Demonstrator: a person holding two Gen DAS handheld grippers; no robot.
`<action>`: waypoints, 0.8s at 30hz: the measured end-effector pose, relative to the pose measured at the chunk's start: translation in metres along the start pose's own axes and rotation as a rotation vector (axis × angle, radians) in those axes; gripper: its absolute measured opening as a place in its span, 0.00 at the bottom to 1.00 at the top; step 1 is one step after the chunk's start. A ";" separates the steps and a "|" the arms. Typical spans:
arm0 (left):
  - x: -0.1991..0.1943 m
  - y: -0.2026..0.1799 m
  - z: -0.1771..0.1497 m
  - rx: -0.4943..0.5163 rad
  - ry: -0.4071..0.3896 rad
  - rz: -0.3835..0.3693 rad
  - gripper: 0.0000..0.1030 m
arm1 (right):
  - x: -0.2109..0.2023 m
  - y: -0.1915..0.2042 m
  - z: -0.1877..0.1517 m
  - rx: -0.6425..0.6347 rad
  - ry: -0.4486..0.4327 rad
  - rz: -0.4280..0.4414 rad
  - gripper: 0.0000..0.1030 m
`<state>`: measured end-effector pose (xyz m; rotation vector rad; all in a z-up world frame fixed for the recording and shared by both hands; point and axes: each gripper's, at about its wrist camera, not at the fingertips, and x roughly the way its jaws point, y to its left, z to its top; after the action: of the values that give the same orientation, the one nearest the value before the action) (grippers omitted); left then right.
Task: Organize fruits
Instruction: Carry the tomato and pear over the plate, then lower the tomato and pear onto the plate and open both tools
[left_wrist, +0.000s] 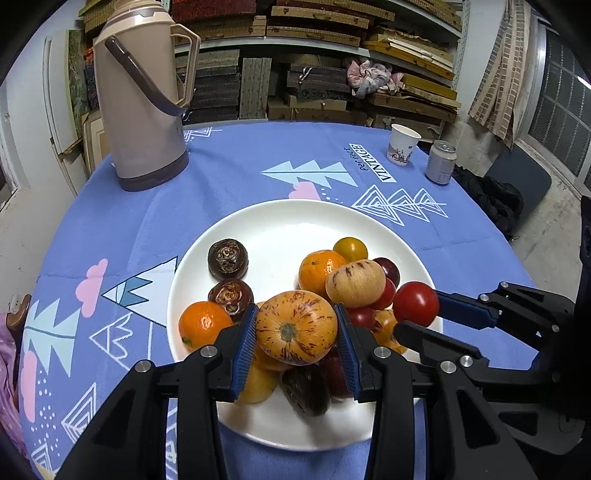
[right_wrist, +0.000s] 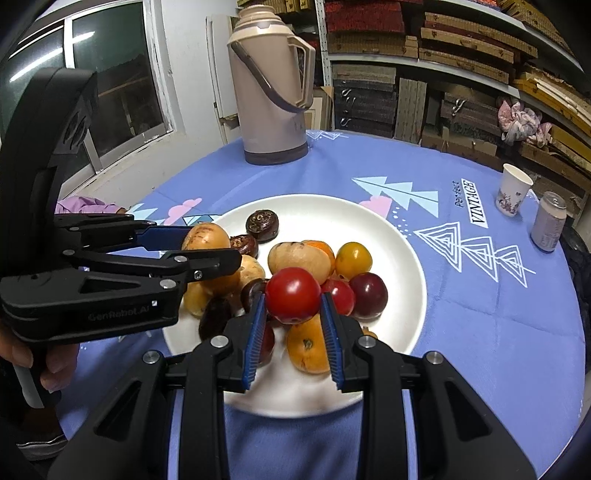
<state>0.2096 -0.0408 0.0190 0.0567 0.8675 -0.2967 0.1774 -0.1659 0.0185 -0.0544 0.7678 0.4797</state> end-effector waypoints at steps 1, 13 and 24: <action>0.002 0.001 0.002 -0.002 0.003 -0.001 0.40 | 0.003 -0.002 0.001 0.001 0.003 -0.001 0.28; 0.027 0.005 0.017 -0.025 0.024 -0.018 0.40 | 0.039 -0.016 0.017 0.018 0.030 0.000 0.29; 0.022 0.013 0.023 -0.042 -0.035 0.020 0.68 | 0.043 -0.018 0.024 -0.013 -0.010 -0.008 0.49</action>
<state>0.2435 -0.0377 0.0161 0.0208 0.8382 -0.2597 0.2272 -0.1592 0.0040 -0.0669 0.7542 0.4767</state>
